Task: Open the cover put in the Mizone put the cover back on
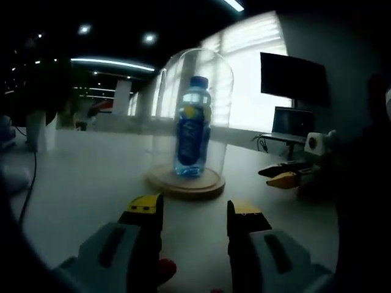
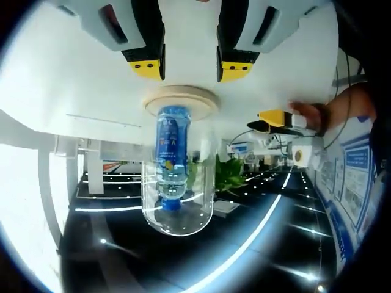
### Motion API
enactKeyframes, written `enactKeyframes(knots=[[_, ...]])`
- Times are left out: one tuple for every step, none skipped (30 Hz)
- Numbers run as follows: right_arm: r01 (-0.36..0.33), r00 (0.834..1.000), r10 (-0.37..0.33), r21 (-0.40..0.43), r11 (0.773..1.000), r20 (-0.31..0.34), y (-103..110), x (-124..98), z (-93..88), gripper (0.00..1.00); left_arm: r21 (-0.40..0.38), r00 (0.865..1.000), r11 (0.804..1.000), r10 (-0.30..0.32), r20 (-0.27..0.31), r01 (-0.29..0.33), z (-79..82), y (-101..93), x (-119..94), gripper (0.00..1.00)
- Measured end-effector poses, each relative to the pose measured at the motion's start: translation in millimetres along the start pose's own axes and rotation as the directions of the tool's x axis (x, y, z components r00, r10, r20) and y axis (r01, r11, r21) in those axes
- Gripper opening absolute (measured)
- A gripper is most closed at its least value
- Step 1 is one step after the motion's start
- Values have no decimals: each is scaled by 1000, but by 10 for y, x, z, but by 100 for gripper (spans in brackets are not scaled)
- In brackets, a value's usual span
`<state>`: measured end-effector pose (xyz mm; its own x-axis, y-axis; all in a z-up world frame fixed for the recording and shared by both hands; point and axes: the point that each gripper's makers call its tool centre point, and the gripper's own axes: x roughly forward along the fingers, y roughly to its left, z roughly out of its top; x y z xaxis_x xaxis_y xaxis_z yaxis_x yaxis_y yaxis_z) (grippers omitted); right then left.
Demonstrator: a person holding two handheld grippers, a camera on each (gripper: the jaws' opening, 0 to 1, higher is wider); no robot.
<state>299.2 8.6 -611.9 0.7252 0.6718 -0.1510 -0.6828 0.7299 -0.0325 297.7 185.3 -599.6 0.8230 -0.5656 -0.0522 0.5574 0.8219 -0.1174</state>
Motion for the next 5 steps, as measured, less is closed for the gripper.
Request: enactKeyframes(knots=[[-2,1000,2,3,1000,0,3,0,-1,26,0,1000,1000,0,2,0,3,0,-1,33],[-3,1000,3,5,1000,1,3,-3,0,26,0,1000,1000,-1,2,1,3,-2,0,33],[-4,1000,4,6,1000,2,3,-4,1,26,2,1000,1000,-3,1,3,1,-7,1,33],[-3,1000,3,7,1000,2,2,-4,1,26,6,1000,1000,-4,-2,4,-4,-10,4,33],[-3,1000,3,8,1000,1,1,-4,0,26,11,1000,1000,-3,-5,3,-9,-10,6,33]])
